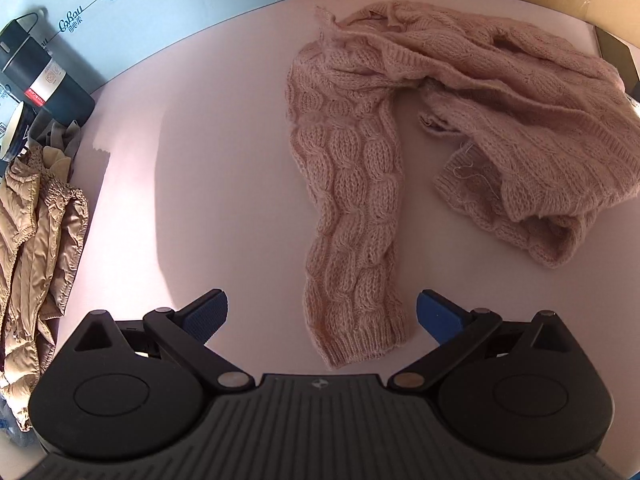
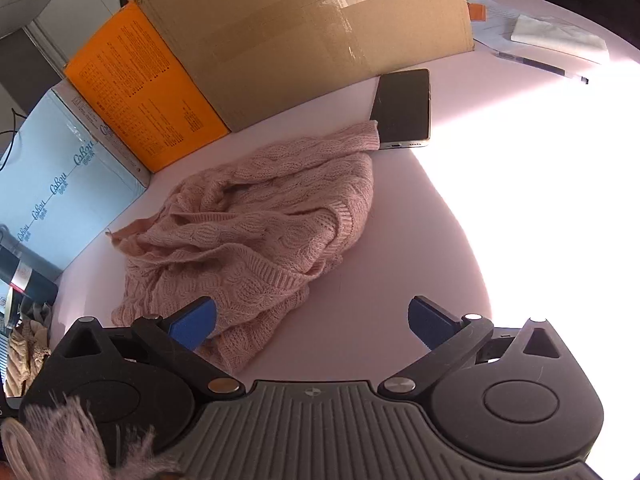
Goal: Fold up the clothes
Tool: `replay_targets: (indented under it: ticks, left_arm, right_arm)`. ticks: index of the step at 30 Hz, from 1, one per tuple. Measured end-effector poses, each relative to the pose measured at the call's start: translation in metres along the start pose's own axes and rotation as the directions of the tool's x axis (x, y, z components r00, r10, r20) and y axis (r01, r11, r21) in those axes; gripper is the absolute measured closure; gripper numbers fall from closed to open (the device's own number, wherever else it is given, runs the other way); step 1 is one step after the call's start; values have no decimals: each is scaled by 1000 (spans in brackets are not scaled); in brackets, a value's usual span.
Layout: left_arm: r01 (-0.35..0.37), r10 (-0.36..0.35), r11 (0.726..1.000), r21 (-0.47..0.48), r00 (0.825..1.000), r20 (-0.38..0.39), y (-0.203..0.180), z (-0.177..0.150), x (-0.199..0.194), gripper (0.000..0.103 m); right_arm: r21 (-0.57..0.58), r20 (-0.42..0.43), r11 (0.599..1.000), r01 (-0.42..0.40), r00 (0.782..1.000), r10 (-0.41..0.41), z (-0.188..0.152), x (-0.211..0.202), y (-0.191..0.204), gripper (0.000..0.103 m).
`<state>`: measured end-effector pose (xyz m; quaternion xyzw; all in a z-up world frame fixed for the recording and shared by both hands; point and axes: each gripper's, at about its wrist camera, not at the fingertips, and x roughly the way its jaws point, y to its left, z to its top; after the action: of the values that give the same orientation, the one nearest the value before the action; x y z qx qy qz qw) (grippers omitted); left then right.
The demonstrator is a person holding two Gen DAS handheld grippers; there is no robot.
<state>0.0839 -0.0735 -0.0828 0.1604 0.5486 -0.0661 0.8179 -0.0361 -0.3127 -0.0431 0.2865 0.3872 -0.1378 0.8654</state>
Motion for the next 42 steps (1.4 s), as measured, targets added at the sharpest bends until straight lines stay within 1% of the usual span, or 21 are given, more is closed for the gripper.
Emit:
replay_targets:
  ticks: [3, 8, 11, 14, 16, 18, 22, 23, 24, 25, 27, 29, 31, 32, 35, 39, 42]
  left_arm:
    - [4, -4, 1000, -5, 1000, -1, 2, 3, 3, 1]
    - [11, -11, 1000, -16, 1000, -2, 8, 6, 8, 1]
    - [22, -22, 1000, -4, 1000, 3, 8, 7, 10, 1]
    - [50, -51, 998, 26, 998, 25, 2, 5, 8, 1]
    - [66, -68, 997, 45, 997, 36, -2, 5, 8, 4]
    - [82, -84, 995, 57, 996, 39, -4, 6, 8, 10]
    - [118, -121, 991, 58, 991, 59, -5, 8, 8, 17]
    - [124, -127, 991, 55, 990, 64, -4, 7, 8, 22]
    - [130, -133, 990, 51, 989, 69, -4, 7, 8, 33]
    - [136, -139, 990, 42, 988, 74, -2, 6, 8, 38]
    - [148, -149, 989, 24, 985, 84, 0, 6, 7, 59]
    - [158, -158, 987, 7, 983, 93, 3, 5, 7, 70]
    - [164, -162, 986, -9, 981, 104, 6, 4, 6, 76]
    - [162, -159, 987, -19, 981, 112, 7, 4, 5, 81]
    - [138, -129, 989, -60, 982, 141, 15, 8, 6, 83]
    - [109, -83, 984, -139, 979, 186, 31, 11, 5, 84]
    - [76, -25, 967, -243, 978, 209, 57, 14, 6, 84]
  right_arm:
    - [-25, 19, 1000, -12, 1000, 12, 5, 0, 7, 0]
    - [-68, 21, 998, 13, 1000, -11, 10, 7, 19, 0]
    - [-71, 11, 997, 16, 1000, -15, 9, 13, 21, 0]
    - [-75, 9, 997, 15, 1000, -15, 9, 17, 21, 0]
    - [-78, 12, 997, 22, 1000, -21, 10, 18, 21, 0]
    - [-75, 12, 997, 29, 1000, -28, 11, 20, 20, 0]
    - [-64, 13, 998, 25, 1000, -24, 13, 22, 17, 0]
    - [-62, 12, 998, 23, 1000, -22, 13, 22, 17, 0]
    - [-60, 11, 998, 21, 1000, -20, 13, 23, 16, 0]
    - [-57, 11, 998, 19, 1000, -19, 14, 23, 16, 0]
    - [-48, 6, 999, 15, 1000, -15, 14, 25, 15, 0]
    - [-40, 4, 999, 8, 1000, -8, 14, 26, 14, 0]
    - [-33, 2, 999, 2, 1000, -2, 13, 27, 14, 0]
    - [-31, 1, 1000, -2, 1000, 2, 14, 27, 14, 0]
    - [-26, 4, 1000, -10, 1000, 10, 14, 28, 13, 0]
    - [-25, 9, 1000, -12, 1000, 12, 16, 29, 12, 0]
    - [-30, 10, 999, -14, 1000, 15, 17, 30, 12, 0]
